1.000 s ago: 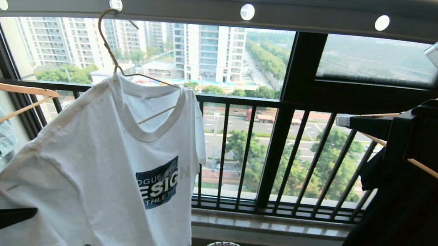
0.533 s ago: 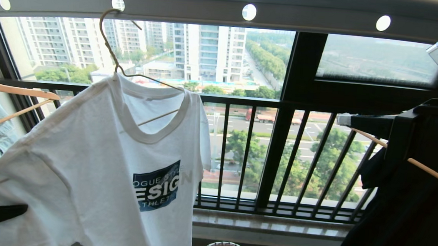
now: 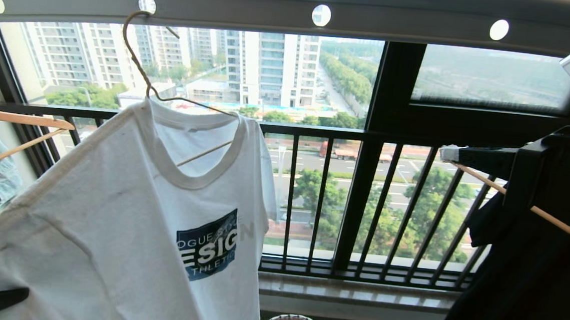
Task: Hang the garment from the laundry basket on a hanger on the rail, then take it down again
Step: Take the clothes off the clothes rack
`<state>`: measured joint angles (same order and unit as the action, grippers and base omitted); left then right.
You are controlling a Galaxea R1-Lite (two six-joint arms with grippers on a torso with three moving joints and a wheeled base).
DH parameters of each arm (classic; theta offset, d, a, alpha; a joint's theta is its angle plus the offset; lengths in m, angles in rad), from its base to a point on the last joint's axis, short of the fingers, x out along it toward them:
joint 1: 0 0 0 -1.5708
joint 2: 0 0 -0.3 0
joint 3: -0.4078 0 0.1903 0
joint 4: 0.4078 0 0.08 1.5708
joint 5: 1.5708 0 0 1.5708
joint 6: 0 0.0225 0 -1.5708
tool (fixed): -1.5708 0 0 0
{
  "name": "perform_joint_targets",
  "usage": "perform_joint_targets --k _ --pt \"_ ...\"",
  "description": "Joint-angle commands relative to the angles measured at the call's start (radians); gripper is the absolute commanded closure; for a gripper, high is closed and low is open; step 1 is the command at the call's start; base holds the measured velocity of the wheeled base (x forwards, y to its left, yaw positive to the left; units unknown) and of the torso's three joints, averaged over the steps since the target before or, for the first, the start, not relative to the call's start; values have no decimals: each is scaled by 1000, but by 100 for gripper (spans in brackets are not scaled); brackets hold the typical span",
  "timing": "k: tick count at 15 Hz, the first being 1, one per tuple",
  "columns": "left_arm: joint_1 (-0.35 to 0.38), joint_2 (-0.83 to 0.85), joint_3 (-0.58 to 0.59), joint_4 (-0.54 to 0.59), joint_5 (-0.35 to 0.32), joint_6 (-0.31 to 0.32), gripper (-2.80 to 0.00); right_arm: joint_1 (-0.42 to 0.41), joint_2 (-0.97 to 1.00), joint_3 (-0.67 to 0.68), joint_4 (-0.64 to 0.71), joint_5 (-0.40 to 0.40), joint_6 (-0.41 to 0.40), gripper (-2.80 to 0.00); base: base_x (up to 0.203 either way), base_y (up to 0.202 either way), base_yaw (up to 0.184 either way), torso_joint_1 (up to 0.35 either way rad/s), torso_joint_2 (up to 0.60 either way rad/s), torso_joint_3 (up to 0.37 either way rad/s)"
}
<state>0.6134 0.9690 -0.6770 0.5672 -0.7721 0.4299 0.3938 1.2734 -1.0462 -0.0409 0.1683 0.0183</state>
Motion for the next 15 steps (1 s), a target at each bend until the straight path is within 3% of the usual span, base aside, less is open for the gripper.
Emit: perform_joint_targets --k 1,5,9,15 --pt "9 -4 32 3 4 4 0 0 0 0 -2 2 0 0 0 0 0 0 0 0" --pt "9 2 72 -32 5 6 0 0 -2 0 -1 2 0 0 0 0 0 0 0 0" --pt "9 -1 163 -161 87 2 0 0 -3 0 -1 2 0 0 0 0 0 0 0 0" --pt "9 -28 132 -165 88 -8 0 37 1 -1 -4 17 14 0 0 0 0 0 0 0"
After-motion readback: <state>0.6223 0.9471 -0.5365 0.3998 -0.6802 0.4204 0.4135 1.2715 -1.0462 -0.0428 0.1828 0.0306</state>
